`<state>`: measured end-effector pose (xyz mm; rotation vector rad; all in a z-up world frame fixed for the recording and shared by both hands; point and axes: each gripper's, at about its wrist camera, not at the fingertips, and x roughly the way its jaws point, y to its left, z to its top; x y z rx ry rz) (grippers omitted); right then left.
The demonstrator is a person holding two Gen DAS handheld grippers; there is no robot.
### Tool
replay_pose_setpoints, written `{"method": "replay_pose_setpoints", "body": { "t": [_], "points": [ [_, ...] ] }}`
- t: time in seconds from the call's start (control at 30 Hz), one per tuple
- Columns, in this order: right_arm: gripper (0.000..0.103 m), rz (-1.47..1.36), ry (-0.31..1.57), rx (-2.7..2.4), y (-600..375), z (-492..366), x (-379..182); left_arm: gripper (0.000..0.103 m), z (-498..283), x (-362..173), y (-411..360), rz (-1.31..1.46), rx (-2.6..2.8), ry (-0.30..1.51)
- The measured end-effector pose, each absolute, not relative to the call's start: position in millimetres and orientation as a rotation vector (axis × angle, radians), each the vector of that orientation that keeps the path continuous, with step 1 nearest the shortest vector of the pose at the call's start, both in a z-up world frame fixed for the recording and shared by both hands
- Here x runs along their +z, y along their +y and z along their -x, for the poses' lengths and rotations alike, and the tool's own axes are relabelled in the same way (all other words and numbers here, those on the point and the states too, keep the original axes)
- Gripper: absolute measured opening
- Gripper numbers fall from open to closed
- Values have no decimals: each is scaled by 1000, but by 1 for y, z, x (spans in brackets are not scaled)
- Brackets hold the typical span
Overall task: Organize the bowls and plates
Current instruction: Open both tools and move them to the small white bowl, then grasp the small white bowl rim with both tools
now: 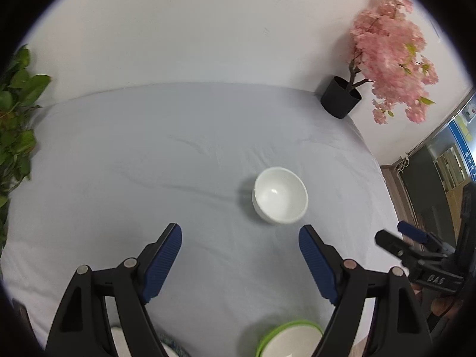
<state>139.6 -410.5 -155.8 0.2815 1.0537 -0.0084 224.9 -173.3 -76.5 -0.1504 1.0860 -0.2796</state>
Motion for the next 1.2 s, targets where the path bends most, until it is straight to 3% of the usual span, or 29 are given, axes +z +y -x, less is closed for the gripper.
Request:
{"method": "replay_pose_setpoints", "body": {
  "t": [0.2, 0.4, 0.73, 0.8, 0.87, 1.0, 1.07, 1.13, 1.2],
  "points": [
    [103, -307, 1022, -20, -426, -238, -150, 81, -300, -115, -177, 256, -398, 1209],
    [103, -396, 1144, 53, -425, -306, -203, 78, -338, -170, -196, 303, -466, 1358],
    [98, -354, 1256, 11, -424, -347, -277, 41, -362, -217, -208, 359, -512, 1456],
    [93, -354, 1260, 15, -421, -355, -282, 35, -364, -222, -211, 356, -520, 1471],
    [81, -374, 1269, 19, -422, -362, -290, 27, -365, -225, -214, 352, -537, 1478],
    [58, -412, 1301, 38, -419, -374, -304, 21, -363, -226, -215, 340, -564, 1484],
    [52, -407, 1305, 50, -415, -380, -308, 12, -364, -229, -218, 325, -561, 1498],
    [41, -415, 1315, 53, -413, -387, -313, 11, -364, -231, -220, 317, -557, 1510],
    [21, -430, 1331, 45, -412, -390, -319, 10, -364, -232, -221, 306, -550, 1510]
  ]
}}
